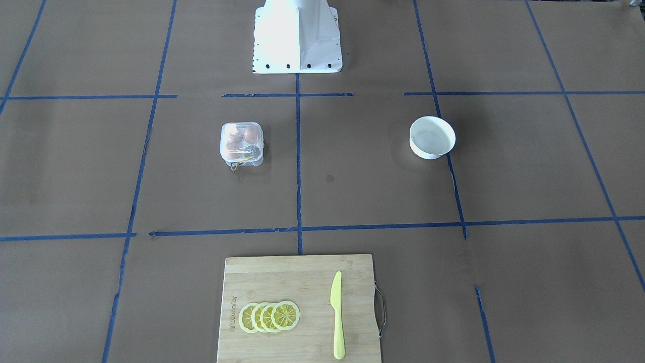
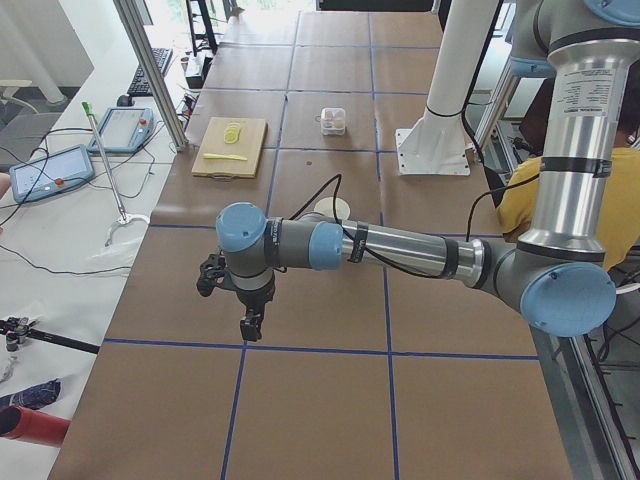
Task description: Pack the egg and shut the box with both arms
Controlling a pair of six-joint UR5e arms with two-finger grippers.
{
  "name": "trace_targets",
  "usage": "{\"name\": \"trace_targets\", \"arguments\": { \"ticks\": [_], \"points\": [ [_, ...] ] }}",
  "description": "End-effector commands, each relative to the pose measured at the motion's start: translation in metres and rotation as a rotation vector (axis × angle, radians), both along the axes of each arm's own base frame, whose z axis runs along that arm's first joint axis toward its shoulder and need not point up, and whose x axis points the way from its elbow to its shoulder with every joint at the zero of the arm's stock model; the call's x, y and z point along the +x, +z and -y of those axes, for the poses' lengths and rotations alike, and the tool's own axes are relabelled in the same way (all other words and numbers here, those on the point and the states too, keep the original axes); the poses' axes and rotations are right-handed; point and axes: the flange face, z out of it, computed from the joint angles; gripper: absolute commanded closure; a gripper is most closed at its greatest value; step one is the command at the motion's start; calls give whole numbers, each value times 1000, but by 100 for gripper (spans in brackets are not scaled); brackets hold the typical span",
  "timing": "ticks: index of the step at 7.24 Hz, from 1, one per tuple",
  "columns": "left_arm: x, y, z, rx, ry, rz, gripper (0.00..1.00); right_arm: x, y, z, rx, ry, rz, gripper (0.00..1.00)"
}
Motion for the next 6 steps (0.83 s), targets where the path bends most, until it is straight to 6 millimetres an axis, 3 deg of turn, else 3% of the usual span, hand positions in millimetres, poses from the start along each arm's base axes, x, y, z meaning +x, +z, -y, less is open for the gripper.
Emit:
{"name": "trace_targets", "arguments": {
  "ticks": [1, 2, 6],
  "points": [
    [1, -1, 7, -46, -48, 1, 0, -1, 0, 0, 1, -3, 4, 0],
    [2, 11, 10, -71, -48, -6, 0, -1, -1, 0, 1, -2, 5, 0],
    [5, 3, 7, -127, -115, -63, 0, -1, -3, 0, 6, -3, 9, 0]
  ]
}}
